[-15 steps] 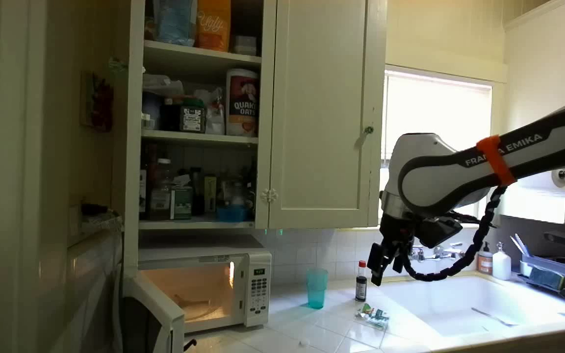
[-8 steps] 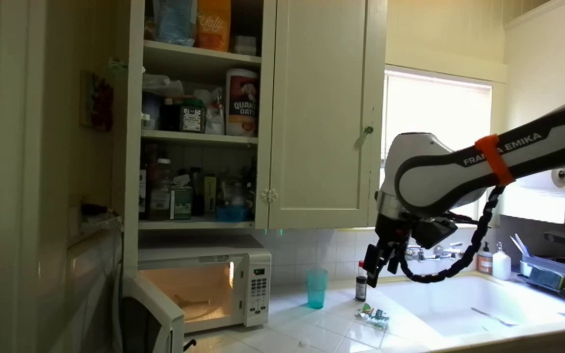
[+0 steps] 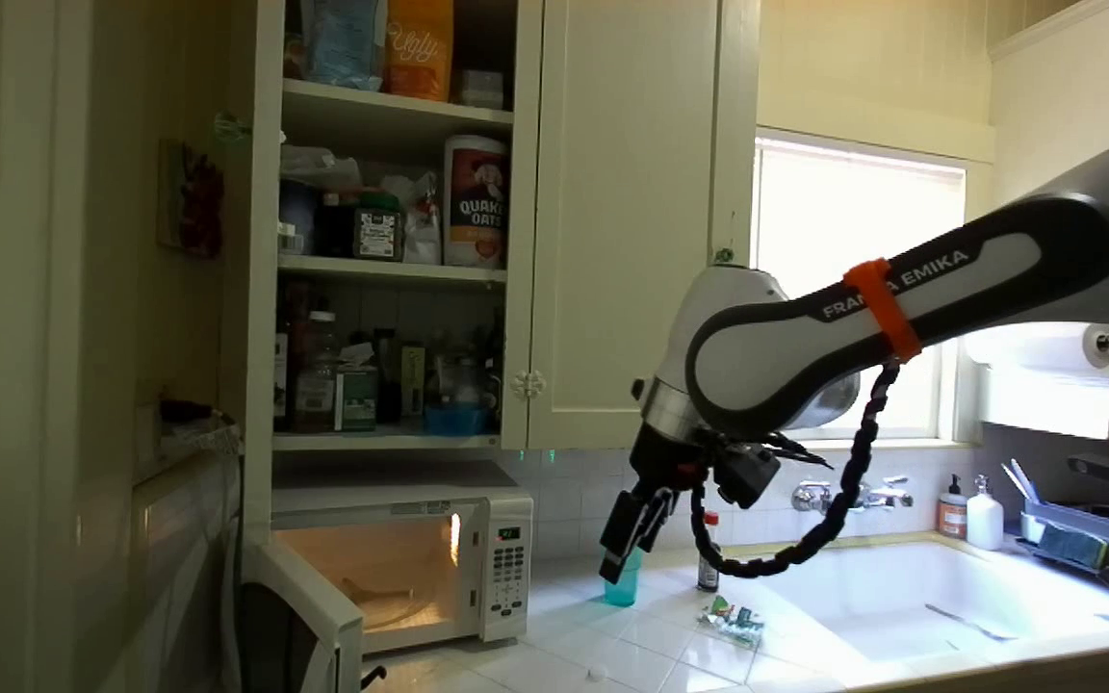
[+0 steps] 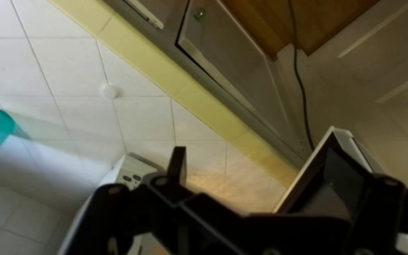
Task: Close the microwave door.
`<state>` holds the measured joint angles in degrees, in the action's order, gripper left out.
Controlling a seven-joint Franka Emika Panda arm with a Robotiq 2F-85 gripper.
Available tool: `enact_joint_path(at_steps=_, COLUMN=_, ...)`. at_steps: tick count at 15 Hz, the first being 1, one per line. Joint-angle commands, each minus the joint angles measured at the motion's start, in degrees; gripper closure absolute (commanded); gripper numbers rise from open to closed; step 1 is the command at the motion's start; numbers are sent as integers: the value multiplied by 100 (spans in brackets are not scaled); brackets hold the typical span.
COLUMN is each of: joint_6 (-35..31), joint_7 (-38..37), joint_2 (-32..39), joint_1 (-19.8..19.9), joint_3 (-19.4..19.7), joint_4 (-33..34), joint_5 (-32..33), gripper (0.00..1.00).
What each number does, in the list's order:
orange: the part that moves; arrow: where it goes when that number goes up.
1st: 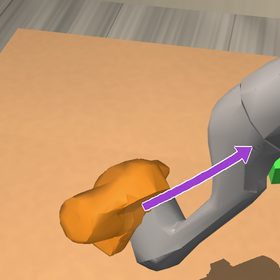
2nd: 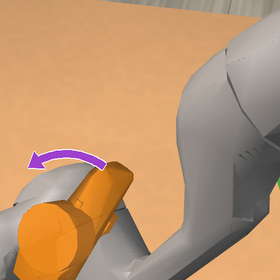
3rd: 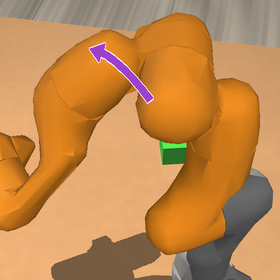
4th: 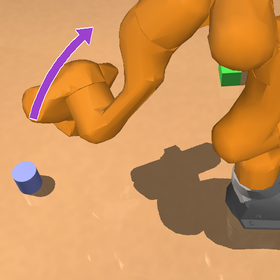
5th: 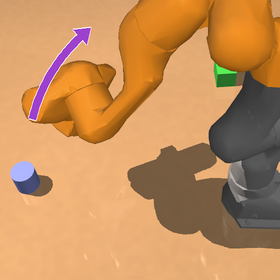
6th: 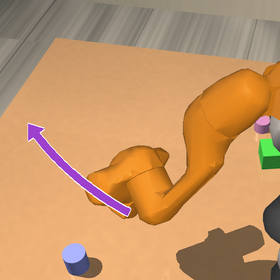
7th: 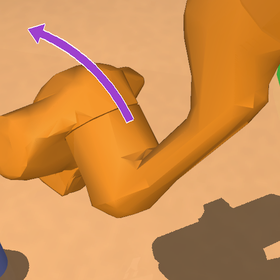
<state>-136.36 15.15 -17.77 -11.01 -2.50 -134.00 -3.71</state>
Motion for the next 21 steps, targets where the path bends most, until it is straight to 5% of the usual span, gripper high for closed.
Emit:
enact_joint_path(at_steps=1, joint_6=19, joint_7=35, joint_2=82, joint_1=25, joint_3=-68, joint_4=99, joint_5=-39, gripper=0)
enact_joint_path(at_steps=6, joint_6=19, joint_7=25, joint_2=75, joint_1=65, joint_3=-63, joint_4=101, joint_5=-33, gripper=0)
enact_joint_path(at_steps=13, joint_6=-1266, joint_7=678, joint_2=475, joint_1=-437, joint_3=297, joint_4=321, joint_5=-2025, gripper=0)
enact_joint_path(at_steps=17, joint_6=-807, joint_7=1294, joint_2=1147, joint_1=-688, joint_3=292, joint_4=958, joint_5=-3354, gripper=0)
enact_joint_path(at_steps=21, joint_6=-652, joint_7=1305, joint_2=2002, joint_1=-521, joint_3=-185, joint_4=1727, joint_5=-3705, gripper=0)
